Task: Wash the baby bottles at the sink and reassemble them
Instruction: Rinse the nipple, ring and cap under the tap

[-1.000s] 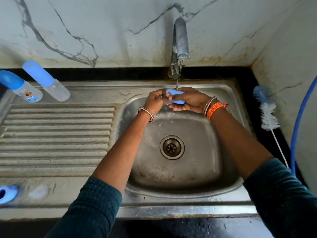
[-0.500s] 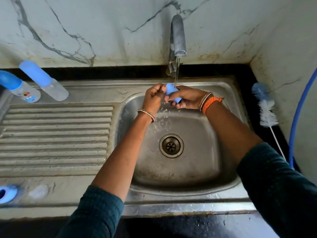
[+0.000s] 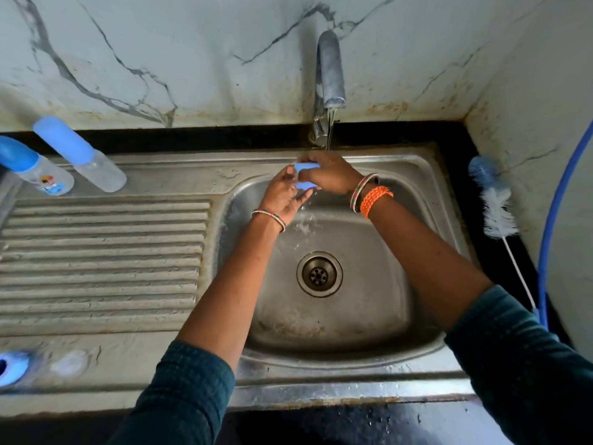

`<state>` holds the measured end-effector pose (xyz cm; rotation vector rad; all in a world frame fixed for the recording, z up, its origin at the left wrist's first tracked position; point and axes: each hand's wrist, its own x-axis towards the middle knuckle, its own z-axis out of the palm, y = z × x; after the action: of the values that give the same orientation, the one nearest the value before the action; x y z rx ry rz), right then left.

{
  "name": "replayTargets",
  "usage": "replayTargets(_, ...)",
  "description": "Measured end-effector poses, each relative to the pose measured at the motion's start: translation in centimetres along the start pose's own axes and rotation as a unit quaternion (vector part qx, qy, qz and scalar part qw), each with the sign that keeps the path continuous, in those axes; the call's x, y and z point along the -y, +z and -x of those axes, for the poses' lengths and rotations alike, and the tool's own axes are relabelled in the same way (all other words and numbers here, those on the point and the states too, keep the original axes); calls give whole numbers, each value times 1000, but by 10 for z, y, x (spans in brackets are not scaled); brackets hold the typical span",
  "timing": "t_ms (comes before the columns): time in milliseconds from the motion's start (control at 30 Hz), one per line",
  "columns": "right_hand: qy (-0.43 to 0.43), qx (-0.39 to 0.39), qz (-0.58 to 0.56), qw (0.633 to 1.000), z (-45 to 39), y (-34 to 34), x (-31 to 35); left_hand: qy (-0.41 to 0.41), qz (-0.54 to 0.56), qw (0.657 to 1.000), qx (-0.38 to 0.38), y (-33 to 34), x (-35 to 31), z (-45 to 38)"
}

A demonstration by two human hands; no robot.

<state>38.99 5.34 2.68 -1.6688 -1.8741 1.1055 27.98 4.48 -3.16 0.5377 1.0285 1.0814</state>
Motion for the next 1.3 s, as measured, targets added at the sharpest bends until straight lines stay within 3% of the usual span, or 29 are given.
replayTargets(67, 69, -5, -177, 982, 2, 1, -1, -2, -4, 1000, -5, 0, 9, 2)
replayTargets(133, 112, 3, -294, 949, 5, -1, -5, 46, -69, 996, -27, 2, 17, 4)
replayTargets(267, 96, 109, -162, 976, 14, -10, -21, 202, -301, 932, 0, -11, 19, 1)
replayTargets(333, 30, 107, -62, 992, 14, -17, -26, 233, -373, 898, 30, -16, 14, 0)
replayTargets(367, -6, 85, -17, 996, 14, -19, -28, 234, -366, 900, 37, -16, 11, 1)
replayTargets(500, -75, -57, 69, 993, 20, -15, -30, 176, -185, 967, 6, -8, 10, 7)
replayTargets(667, -93, -231, 139, 958, 34, 25, -37, 120, 41, 990, -54, -8, 16, 8)
replayTargets(733, -37, -216, 160, 962, 35, 39, -49, 91, 54, 991, -84, -17, 18, 5)
replayTargets(800, 12, -154, 178, 972, 34, 49, -60, 60, -26, 993, -94, -26, 24, 6)
replayTargets(933, -25, -218, 143, 965, 34, 53, -64, 16, -79, 991, -102, -42, 33, 4)
replayTargets(967, -26, -213, 150, 965, 31, 53, -64, 3, -88, 991, -105, -43, 32, 2)
replayTargets(1067, 38, -100, 201, 974, 29, 56, -67, -46, -118, 987, -98, -42, 35, 2)
replayTargets(1200, -15, -182, 167, 969, 23, 56, -62, -62, -98, 989, -86, -42, 37, -1)
replayTargets(1300, 29, -126, 163, 978, 25, 58, -56, -93, -83, 988, -89, -36, 37, -1)
